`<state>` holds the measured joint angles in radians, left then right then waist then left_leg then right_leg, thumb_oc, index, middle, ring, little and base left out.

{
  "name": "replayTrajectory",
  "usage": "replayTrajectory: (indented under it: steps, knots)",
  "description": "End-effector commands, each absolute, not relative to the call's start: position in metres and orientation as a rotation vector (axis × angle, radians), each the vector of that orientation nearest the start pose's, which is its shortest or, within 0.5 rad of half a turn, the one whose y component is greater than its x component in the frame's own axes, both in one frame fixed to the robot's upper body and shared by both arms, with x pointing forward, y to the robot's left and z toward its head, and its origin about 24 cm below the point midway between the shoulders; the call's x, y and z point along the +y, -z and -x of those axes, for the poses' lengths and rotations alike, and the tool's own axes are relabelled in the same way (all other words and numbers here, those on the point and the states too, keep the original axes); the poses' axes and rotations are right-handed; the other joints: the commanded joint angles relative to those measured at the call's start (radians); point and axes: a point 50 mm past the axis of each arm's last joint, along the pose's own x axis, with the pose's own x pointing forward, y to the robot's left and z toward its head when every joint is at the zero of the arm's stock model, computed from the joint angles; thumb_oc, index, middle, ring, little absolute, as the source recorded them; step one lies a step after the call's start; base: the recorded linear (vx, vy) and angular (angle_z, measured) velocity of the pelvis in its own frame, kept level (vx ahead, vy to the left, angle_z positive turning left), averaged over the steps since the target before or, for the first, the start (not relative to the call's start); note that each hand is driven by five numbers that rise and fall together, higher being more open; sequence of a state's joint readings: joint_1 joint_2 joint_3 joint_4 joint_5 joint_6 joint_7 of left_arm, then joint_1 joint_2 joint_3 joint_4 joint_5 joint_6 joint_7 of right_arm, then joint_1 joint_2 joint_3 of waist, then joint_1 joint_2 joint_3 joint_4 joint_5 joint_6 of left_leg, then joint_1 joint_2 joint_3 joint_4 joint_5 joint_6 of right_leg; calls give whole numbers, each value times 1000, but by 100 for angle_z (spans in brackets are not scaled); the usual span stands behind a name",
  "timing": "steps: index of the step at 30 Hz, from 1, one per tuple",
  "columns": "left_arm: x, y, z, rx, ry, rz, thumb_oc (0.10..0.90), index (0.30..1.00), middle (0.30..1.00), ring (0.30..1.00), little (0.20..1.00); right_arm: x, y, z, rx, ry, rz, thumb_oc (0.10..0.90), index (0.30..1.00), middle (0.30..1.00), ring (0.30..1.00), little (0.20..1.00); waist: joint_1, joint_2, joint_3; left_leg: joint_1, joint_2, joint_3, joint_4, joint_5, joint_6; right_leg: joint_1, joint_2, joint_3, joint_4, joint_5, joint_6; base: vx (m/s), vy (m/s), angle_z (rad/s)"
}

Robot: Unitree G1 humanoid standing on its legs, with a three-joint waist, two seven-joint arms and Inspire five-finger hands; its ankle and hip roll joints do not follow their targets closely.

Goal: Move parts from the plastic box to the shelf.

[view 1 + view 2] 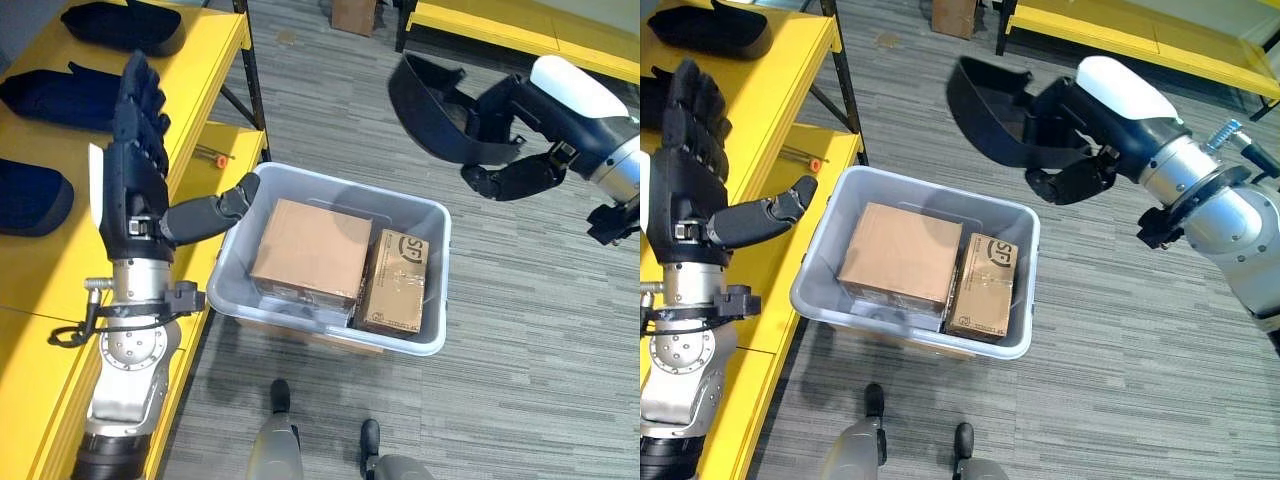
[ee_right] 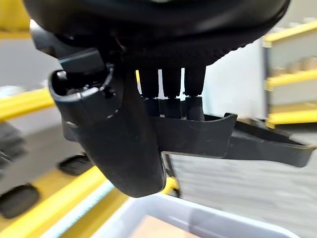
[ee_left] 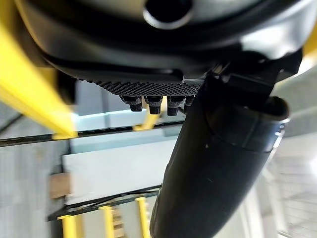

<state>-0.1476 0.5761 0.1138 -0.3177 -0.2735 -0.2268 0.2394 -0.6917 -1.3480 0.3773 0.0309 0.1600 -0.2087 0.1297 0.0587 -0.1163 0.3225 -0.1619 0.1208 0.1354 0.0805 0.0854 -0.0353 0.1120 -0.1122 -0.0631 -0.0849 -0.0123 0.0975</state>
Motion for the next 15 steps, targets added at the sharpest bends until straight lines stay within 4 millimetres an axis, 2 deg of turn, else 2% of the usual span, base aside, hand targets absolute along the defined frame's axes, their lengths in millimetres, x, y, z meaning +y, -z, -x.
replayTrajectory:
  steps: [1, 10, 15]
  knots:
    - [216, -214, -238, -842, -58, -311, 900, 1000, 1000, 1000, 1000, -244, -289, -297, -505, -312, 1184, 400, 300, 300, 300, 300, -10, -21, -318, -43, 139, -11, -100, 112, -103, 119, -30, -14, -2, -100, 42, -4, 7, -7]
    - [197, -240, -245, -967, 29, -541, 900, 1000, 1000, 1000, 1000, -245, -274, -307, -410, -369, 1172, 400, 300, 300, 300, 300, -27, -14, -327, -44, 141, -14, -103, 114, -107, 124, -29, -19, -2, -104, 46, -4, 7, -1]
    - [181, -256, -249, -1056, 106, -771, 900, 1000, 1000, 1000, 1000, -235, -273, -313, -433, -394, 1171, 400, 300, 300, 300, 300, -36, -2, -333, -42, 142, -11, -120, 122, -110, 117, -32, -18, -2, -103, 50, -4, 7, 0]
